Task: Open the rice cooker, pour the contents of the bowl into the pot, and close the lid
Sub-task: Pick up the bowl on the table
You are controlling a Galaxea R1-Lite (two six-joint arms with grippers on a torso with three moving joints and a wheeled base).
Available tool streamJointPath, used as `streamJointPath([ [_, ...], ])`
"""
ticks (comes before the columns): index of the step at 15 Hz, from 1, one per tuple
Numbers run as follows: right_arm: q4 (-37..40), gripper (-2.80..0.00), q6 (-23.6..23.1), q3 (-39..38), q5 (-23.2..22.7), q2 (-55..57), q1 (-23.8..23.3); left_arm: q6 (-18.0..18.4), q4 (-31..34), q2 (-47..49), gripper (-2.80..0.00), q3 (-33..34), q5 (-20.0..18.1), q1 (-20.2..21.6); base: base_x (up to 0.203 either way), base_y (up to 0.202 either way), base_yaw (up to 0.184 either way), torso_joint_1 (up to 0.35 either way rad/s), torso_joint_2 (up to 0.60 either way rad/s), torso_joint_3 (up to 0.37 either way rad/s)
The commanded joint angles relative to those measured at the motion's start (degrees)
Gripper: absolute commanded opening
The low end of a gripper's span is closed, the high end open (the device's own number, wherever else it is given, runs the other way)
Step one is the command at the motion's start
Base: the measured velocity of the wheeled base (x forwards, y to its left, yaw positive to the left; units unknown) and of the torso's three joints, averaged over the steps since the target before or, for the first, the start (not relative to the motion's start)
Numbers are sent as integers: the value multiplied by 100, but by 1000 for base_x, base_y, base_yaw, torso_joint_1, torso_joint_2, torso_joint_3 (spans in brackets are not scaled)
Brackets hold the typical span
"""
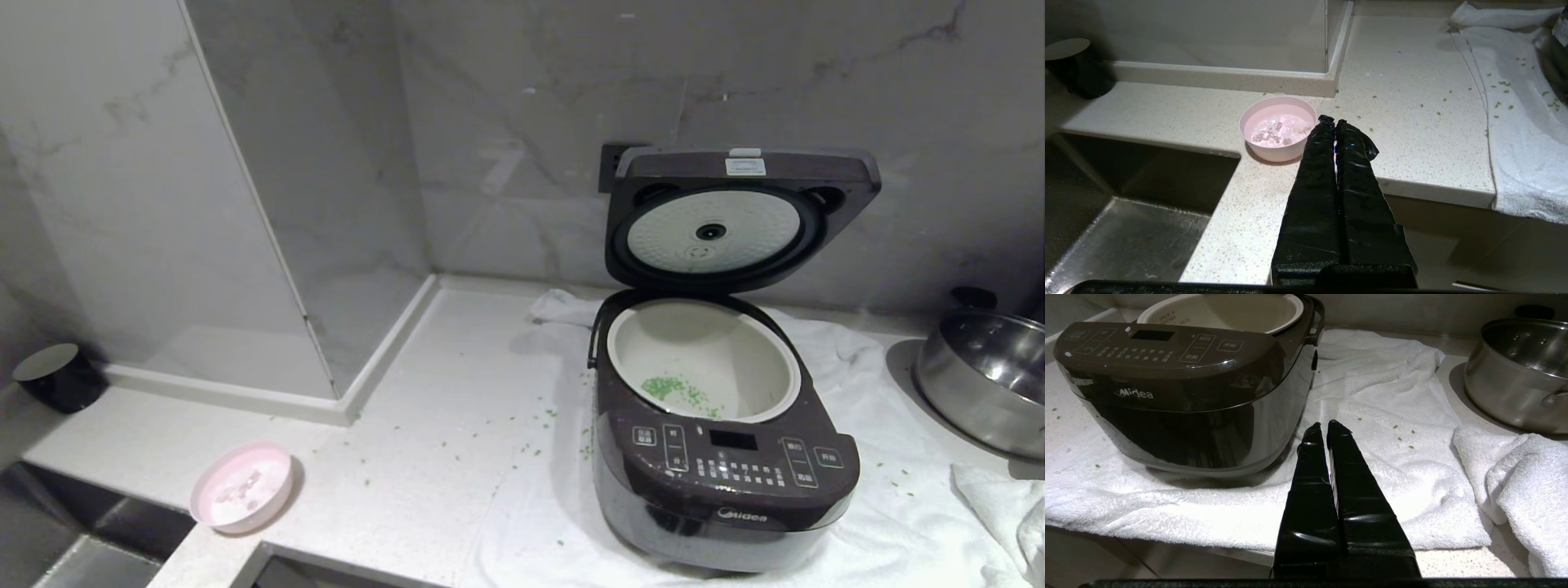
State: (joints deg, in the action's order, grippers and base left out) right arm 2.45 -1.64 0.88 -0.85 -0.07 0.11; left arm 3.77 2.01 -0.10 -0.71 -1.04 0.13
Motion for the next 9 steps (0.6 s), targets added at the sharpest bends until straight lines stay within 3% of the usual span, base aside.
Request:
streamJointPath([
  [1,1,-280,-3,0,-3,7,-2,1,1,-8,-280,-3,-2,4,0,0,0,0,0,0],
  [3,1,-280,6,0,-3,7,7,-8,1,-8,-280,0,-2,4,63,0,0,-11,-3,-1],
  [7,1,-280,6,0,-3,7,7,-8,1,-8,-280,0,7,4,169,0,2,14,4,0],
  [9,1,-280,-3,0,-3,7,6,-16,1,-8,-280,0,7,-5,0,0,0,0,0,0],
])
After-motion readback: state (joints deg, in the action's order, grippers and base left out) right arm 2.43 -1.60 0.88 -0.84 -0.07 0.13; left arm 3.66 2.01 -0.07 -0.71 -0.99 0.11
